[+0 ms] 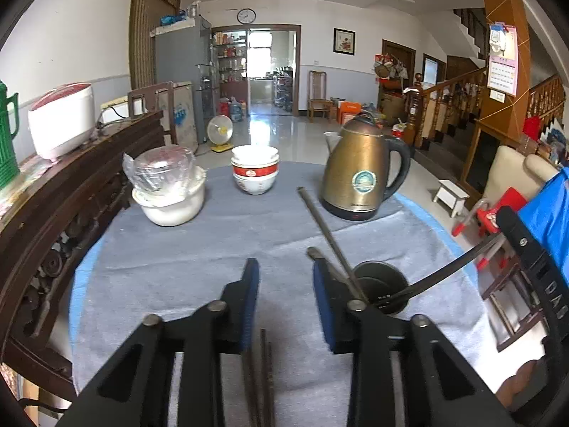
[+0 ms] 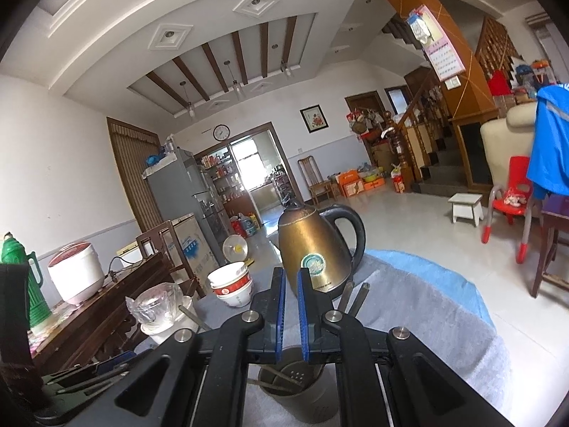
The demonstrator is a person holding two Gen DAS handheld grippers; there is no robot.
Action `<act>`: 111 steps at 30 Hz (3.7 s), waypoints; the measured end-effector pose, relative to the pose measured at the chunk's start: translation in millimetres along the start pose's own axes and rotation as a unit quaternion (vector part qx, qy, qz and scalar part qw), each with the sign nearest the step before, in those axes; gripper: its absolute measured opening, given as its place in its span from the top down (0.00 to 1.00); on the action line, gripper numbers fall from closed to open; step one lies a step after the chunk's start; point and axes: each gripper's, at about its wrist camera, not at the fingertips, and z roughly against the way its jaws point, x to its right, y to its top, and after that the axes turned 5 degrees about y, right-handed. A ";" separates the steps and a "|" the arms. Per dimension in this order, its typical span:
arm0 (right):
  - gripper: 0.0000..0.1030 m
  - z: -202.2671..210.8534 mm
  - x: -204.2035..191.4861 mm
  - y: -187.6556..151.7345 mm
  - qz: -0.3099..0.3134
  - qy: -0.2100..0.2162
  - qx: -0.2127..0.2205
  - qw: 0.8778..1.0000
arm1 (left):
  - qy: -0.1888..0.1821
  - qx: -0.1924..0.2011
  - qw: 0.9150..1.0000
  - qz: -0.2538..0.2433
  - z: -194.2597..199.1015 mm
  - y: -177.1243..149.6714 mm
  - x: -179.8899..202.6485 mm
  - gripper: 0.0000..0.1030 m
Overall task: Organize utensils
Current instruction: 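Open the left tool to drop its chopstick into the cup while the right tool releases its own, then withdraw both open tools from the cup toward the remaining chopsticks, then move both open tools over the dark chopsticks lying on the cloth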
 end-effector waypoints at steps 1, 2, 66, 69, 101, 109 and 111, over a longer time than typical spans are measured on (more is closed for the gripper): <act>0.92 0.7 0.5 -0.2 -0.002 0.001 -0.002 1.000 | 0.005 0.001 1.000 -0.001 0.3 -1.6 -1.6 0.61; 0.92 1.3 0.6 -0.4 -0.002 0.002 -0.002 1.000 | 0.008 0.001 1.000 -0.002 0.2 -3.3 -3.3 0.58; 0.45 20.7 -43.1 -69.8 0.073 0.073 -0.100 0.990 | 0.095 -0.046 0.994 0.015 -10.6 -48.1 -74.0 0.36; 0.45 18.6 -45.1 -74.6 0.074 0.076 -0.109 0.988 | 0.098 -0.050 0.994 0.017 -11.8 -50.3 -76.1 0.36; 0.45 -16.6 -65.1 -128.3 0.097 0.092 -0.254 0.958 | 0.118 -0.114 0.986 0.033 -37.4 -74.7 -98.3 0.36; 0.45 -20.2 -64.6 -132.4 0.097 0.092 -0.267 0.954 | 0.118 -0.125 0.984 0.041 -42.4 -77.1 -104.5 0.36; 0.45 -20.9 -65.2 -133.6 0.098 0.093 -0.269 0.954 | 0.119 -0.126 0.984 0.043 -43.2 -77.7 -106.2 0.36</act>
